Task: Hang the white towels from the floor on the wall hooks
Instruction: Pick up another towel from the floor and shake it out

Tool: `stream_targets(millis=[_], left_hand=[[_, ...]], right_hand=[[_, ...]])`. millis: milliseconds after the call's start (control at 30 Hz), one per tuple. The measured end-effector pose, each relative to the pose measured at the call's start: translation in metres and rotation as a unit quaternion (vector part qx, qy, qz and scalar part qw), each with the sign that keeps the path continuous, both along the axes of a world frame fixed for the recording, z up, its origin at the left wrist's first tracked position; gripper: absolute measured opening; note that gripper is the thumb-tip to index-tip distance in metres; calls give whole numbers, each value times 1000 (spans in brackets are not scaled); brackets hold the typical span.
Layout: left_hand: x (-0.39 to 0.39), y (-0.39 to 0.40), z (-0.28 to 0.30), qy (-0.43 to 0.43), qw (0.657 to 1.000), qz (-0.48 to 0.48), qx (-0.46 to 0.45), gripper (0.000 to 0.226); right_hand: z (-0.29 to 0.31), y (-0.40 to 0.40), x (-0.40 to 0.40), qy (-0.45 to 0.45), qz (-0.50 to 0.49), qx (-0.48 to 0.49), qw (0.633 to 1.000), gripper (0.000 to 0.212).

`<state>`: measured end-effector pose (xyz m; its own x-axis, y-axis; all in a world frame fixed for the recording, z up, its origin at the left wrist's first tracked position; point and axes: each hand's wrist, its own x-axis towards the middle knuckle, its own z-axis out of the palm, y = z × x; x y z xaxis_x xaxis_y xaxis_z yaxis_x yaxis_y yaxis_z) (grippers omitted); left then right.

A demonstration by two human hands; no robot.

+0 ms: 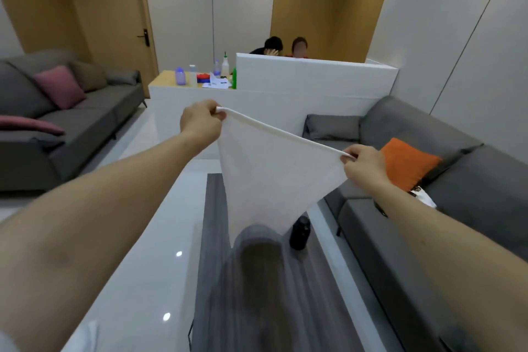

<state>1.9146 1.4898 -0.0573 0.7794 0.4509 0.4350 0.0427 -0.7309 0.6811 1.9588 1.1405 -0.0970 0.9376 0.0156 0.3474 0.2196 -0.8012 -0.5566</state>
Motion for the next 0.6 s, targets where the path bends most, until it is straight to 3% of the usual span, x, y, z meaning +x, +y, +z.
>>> stream_targets(millis=[300, 600], left_hand=[[-151, -88, -146, 141, 985, 86, -53, 15], [-267, -174, -266, 320, 938, 114, -70, 18]], right_hand=[[-124, -75, -85, 127, 78, -17, 989, 14], [-256, -153, -170, 276, 109, -44, 954, 10]])
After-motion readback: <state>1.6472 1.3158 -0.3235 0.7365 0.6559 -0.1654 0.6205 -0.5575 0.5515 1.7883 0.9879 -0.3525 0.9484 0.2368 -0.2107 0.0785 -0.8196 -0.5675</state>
